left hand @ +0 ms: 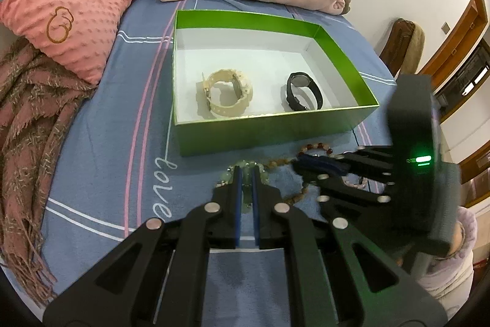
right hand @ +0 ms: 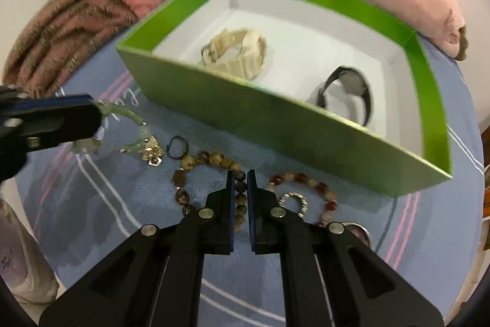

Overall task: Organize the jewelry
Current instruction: 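Place the pendant and bead bracelet into the green box, open both tools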

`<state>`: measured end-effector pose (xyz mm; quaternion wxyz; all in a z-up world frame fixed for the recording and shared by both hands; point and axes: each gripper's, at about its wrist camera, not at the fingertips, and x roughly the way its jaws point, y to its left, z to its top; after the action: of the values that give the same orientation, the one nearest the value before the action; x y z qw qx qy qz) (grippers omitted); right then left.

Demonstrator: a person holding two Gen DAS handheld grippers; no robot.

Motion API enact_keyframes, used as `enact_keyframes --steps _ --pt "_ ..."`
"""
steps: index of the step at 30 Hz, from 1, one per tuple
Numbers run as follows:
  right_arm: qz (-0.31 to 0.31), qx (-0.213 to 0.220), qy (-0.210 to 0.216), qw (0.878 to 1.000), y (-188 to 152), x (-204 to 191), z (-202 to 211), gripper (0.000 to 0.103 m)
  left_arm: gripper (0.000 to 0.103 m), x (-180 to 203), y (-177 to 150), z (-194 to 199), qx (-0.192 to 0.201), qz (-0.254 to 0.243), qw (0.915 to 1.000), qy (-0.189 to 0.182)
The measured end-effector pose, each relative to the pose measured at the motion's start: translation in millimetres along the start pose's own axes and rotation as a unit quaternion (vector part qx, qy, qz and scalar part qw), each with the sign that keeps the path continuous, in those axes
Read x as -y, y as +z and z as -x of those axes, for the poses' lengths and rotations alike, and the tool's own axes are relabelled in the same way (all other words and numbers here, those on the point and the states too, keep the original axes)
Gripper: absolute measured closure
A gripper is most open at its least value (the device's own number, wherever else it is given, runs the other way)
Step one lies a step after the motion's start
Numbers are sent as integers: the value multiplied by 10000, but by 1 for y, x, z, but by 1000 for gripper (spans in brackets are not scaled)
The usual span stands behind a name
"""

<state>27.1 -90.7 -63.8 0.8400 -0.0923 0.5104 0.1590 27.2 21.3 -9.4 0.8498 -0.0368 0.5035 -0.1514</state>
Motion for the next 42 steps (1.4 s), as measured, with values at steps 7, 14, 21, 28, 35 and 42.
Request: enact_keyframes --steps 7,14,21,28,35,42 --pt "-158 781 -19 9968 4 10 77 96 97 13 13 14 195 -129 9997 48" --pt "-531 1507 -175 9870 34 37 115 96 97 41 42 27 584 -403 9974 -95" --pt "-877 1769 -568 9787 54 62 108 96 97 52 75 -10 488 -372 9981 -40" --pt "-1305 1365 -531 9806 60 96 64 96 97 48 89 -56 276 -356 9990 0" --pt "-1442 1120 -463 9821 54 105 32 96 97 43 85 -84 142 -317 9994 -21" --pt "-1422 867 -646 9839 52 108 11 96 97 46 85 -100 3 -393 9992 -30"
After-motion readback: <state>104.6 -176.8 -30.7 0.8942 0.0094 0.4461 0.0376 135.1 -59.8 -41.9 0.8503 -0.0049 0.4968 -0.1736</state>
